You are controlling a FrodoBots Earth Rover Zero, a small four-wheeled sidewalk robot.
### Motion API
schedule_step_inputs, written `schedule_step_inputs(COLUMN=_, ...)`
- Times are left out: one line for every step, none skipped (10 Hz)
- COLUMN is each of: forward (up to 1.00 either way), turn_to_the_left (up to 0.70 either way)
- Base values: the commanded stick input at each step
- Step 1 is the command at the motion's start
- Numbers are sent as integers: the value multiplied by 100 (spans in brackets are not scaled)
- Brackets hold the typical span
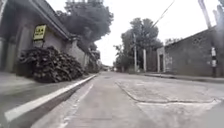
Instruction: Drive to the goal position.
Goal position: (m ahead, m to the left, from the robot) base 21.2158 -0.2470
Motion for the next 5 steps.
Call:
schedule_step_inputs(forward=70, turn_to_the_left=0)
schedule_step_inputs(forward=70, turn_to_the_left=0)
schedule_step_inputs(forward=70, turn_to_the_left=0)
schedule_step_inputs(forward=70, turn_to_the_left=-2)
schedule_step_inputs(forward=70, turn_to_the_left=-20)
